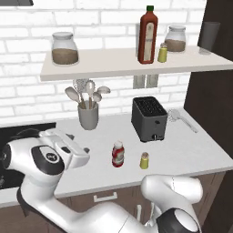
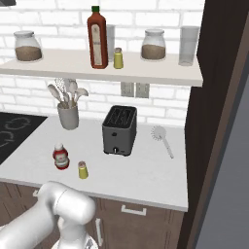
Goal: Put the shaker and condiment bottle from the counter next to their counterparts in the cabinet.
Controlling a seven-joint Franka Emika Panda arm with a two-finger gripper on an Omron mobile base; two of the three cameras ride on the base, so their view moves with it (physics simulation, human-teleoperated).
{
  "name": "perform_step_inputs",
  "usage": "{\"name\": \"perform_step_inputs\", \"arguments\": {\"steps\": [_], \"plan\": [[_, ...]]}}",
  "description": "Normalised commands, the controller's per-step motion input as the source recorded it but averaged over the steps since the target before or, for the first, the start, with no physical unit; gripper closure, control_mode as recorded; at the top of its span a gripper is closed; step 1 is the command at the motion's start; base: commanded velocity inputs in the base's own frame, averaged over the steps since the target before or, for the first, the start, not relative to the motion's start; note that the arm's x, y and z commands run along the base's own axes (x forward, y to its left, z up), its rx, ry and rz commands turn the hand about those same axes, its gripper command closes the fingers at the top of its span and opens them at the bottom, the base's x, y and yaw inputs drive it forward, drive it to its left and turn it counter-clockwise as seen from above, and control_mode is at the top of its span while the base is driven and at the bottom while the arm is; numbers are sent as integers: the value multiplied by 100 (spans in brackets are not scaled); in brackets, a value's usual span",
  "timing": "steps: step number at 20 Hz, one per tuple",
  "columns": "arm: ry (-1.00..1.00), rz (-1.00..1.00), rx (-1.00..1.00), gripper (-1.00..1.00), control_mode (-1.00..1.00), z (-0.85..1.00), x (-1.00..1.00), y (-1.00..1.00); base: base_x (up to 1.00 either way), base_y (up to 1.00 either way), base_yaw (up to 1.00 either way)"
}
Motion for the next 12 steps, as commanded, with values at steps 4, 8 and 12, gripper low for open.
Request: {"name": "perform_step_inputs", "arguments": {"steps": [4,8,12], "plan": [[0,-5,0,-100,-100,-46,36,-32,0,0,0],[0,0,0,-100,-100,-44,23,-33,0,0,0],[0,1,0,-100,-100,-43,17,-28,0,0,0]]}}
